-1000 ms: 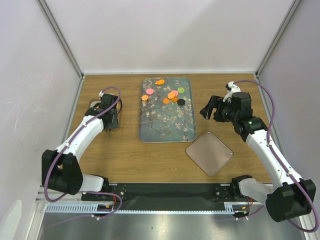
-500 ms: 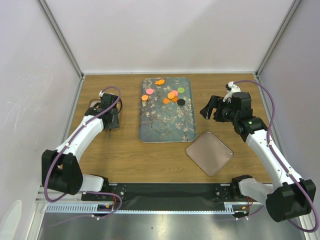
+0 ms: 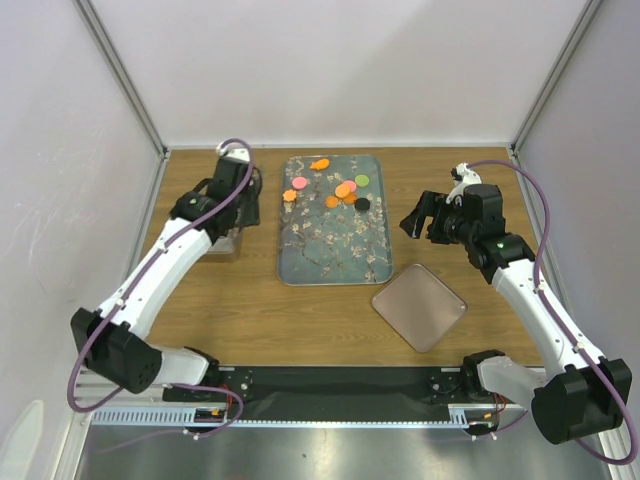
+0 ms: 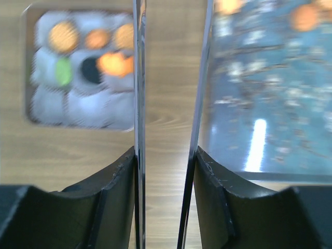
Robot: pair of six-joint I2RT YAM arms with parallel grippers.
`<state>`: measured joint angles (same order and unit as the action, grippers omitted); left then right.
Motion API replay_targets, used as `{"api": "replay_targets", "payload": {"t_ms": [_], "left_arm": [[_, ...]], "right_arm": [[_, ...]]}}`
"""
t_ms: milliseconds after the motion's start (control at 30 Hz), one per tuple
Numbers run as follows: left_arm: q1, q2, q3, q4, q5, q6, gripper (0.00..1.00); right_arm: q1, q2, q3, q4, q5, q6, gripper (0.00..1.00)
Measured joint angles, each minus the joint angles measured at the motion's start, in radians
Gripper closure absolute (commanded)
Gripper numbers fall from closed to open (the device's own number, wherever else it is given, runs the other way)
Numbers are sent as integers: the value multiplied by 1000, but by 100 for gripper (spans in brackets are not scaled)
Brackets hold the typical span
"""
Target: Pack the cookies
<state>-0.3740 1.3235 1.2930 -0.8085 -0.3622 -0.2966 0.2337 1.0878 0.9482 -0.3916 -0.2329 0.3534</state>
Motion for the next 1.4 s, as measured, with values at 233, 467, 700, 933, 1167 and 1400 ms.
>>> {"api": "replay_targets", "payload": {"t_ms": [233, 467, 700, 933, 1167, 1400], "left_arm": [[-182, 187, 151, 21, 41, -29, 49], [-240, 388, 225, 38, 119, -45, 49], [-248, 511, 273, 66, 148, -46, 50], [-256, 599, 294, 96, 149, -43, 49], [-256, 669, 314, 107, 148, -42, 49], [-256, 687, 329, 108, 148, -42, 52]], "right_arm": [[0, 0, 0, 0, 1, 0, 16], [0, 0, 0, 0, 2, 0, 16], [0, 0, 0, 0, 4, 0, 16], [0, 0, 0, 0, 4, 0, 16], [0, 0, 0, 0, 3, 0, 16], [0, 0, 0, 0, 3, 0, 16]]}}
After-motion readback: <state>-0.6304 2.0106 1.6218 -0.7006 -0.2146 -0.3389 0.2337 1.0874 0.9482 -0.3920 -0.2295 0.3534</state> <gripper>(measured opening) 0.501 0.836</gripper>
